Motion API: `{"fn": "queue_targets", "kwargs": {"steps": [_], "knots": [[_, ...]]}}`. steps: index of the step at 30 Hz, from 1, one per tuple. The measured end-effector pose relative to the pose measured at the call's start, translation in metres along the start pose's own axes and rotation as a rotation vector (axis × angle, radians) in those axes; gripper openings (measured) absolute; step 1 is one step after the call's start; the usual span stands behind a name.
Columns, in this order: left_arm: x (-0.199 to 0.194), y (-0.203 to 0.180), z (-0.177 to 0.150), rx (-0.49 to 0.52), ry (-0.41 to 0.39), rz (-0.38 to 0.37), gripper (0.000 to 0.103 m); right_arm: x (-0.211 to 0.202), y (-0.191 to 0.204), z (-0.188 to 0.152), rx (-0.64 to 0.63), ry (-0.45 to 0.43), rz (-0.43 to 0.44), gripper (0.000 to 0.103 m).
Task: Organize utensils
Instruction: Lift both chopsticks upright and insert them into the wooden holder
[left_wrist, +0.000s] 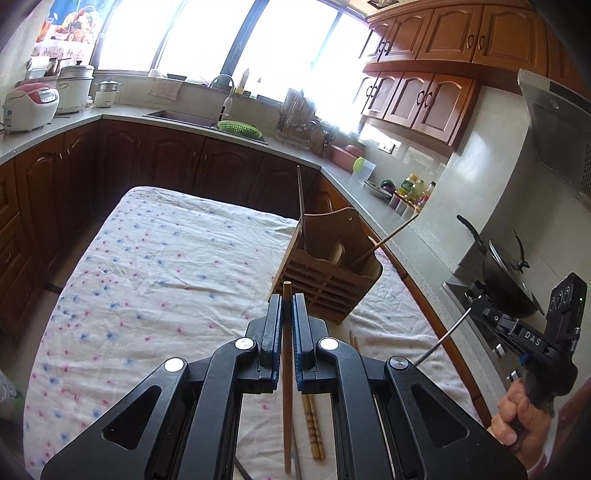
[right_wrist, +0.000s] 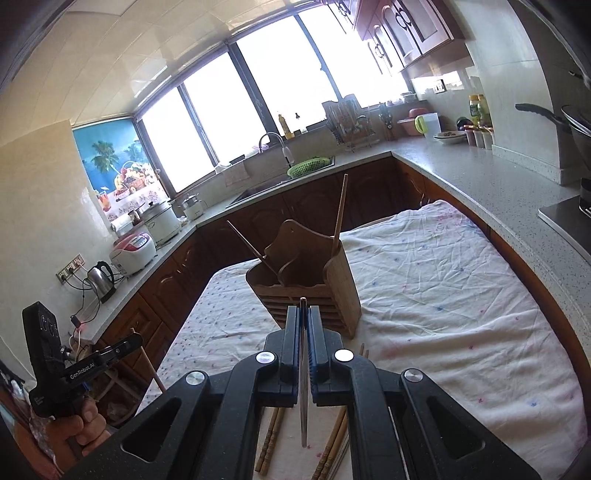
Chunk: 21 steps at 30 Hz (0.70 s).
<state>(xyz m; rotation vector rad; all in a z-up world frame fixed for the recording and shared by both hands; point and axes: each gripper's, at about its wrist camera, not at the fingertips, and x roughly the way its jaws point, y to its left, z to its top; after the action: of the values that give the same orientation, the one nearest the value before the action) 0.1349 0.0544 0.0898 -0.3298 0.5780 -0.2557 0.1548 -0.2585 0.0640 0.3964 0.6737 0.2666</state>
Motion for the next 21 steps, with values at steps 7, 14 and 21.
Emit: {"fn": "queue_targets", "kwargs": {"steps": [7, 14, 21], "knots": [[-0.009, -0.001, 0.006, -0.004, -0.042, 0.004, 0.004, -0.002, 0.001, 0.003, -0.01, -0.011, -0.003, 0.004], [-0.012, -0.005, 0.02, 0.003, -0.083, 0.006, 0.004, 0.0, 0.004, 0.01, -0.022, -0.022, -0.002, 0.004], [-0.007, -0.014, 0.045, 0.016, -0.139, 0.0, 0.004, 0.003, 0.008, 0.033, -0.043, -0.07, -0.006, 0.004]]}}
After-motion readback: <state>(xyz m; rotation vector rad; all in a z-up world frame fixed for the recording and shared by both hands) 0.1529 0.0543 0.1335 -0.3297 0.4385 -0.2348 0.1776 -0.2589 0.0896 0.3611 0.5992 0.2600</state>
